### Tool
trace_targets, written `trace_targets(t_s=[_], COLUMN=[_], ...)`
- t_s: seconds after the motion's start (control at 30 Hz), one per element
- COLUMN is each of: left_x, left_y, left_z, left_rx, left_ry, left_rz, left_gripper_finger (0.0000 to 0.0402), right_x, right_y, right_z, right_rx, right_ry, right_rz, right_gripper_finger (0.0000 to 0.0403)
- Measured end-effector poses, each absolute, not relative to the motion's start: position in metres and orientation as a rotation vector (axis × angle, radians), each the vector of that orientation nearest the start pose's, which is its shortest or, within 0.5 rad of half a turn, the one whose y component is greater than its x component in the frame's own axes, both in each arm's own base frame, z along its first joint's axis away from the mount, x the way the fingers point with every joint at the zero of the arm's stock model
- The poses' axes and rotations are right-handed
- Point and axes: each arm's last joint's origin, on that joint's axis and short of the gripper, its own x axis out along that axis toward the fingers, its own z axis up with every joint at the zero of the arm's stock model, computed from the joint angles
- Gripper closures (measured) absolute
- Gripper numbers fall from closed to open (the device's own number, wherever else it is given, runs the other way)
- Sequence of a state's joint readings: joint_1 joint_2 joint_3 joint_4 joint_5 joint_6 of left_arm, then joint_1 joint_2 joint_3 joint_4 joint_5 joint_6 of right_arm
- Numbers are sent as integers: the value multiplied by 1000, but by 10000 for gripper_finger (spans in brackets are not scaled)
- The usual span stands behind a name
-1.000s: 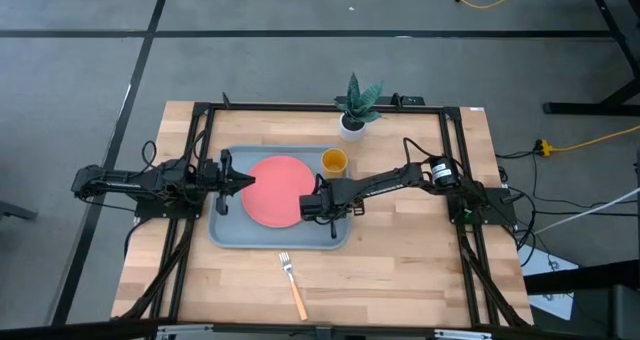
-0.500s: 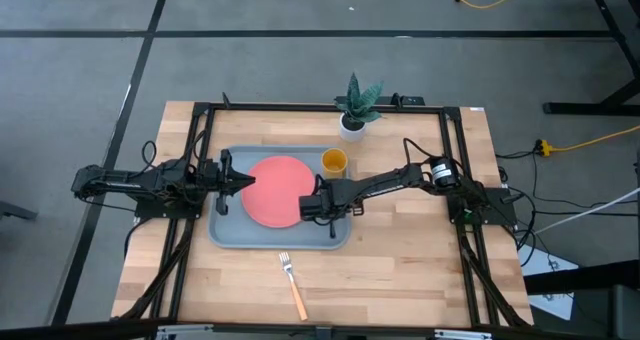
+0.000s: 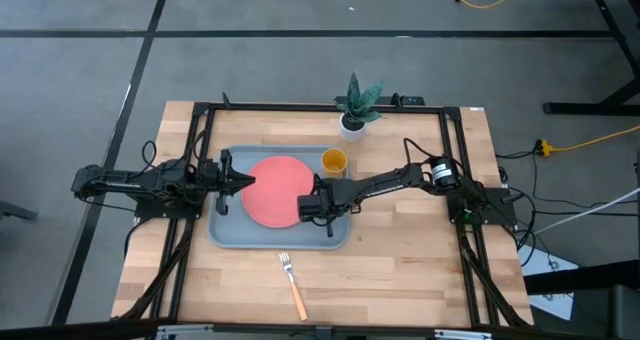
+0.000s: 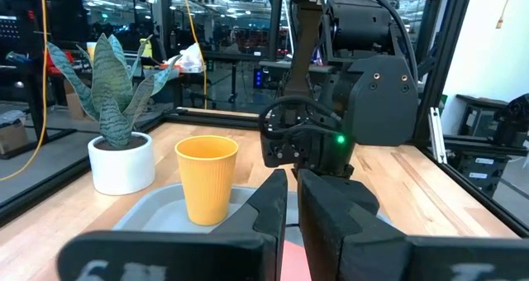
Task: Pick and place plate/cup/fork/spoon on tray
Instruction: Put the black spoon on the gray tray
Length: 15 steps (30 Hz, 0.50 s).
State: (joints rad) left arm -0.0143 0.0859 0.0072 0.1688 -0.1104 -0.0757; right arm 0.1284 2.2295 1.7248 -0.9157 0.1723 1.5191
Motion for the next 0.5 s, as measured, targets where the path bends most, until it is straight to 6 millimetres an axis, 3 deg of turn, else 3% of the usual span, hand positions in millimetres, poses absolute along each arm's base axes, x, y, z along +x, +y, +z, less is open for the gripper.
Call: trace_targets(t_s=[0.5], left_x=[102], left_y=[2], left_z=[175], left_rx=[-81], left_ry=[-94], left_rz=[93], left_gripper_finger=[374], right_x=[436], right_y=[51], right_z=[151], right_rx=[1090], right_ry=[1020], right_rz=[-1099], right_gripper_finger=[370])
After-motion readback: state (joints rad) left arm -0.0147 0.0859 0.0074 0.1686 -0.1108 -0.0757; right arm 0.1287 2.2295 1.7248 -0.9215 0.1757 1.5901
